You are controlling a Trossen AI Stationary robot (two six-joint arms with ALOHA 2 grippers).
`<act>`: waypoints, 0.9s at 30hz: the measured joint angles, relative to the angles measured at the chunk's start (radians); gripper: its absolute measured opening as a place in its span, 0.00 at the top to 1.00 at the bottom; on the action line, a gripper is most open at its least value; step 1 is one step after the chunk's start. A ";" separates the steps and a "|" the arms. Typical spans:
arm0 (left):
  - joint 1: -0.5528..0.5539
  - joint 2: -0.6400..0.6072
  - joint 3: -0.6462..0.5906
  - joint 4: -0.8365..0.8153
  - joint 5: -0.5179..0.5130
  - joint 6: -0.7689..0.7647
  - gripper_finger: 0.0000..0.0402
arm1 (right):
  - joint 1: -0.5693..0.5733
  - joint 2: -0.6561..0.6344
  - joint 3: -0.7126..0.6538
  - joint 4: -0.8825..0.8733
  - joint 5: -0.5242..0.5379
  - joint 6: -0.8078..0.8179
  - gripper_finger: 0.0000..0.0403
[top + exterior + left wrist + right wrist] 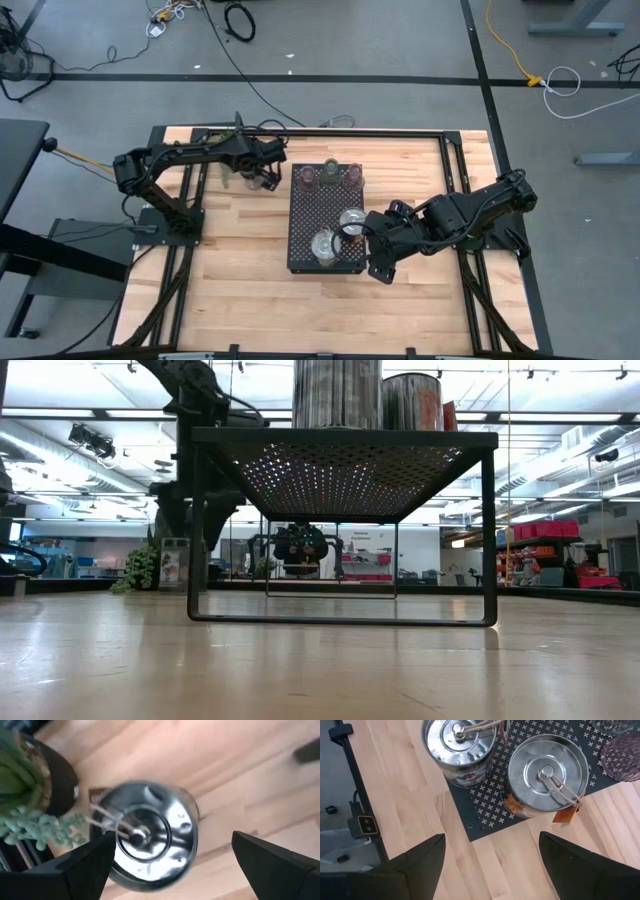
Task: Pick & Place candle stick holders
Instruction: Put the brown scented candle on the shelf
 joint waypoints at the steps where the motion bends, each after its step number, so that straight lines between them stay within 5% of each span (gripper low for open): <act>1: -0.003 0.000 0.010 0.000 -0.004 0.003 0.01 | 0.000 0.000 0.000 0.001 0.001 0.000 0.21; 17: -0.011 0.000 0.042 -0.033 -0.065 0.138 0.01 | 0.000 0.000 0.000 -0.004 0.011 0.001 0.21; 27: 0.014 0.000 0.043 -0.110 -0.087 0.059 0.01 | 0.006 0.000 -0.001 -0.019 0.012 -0.004 0.21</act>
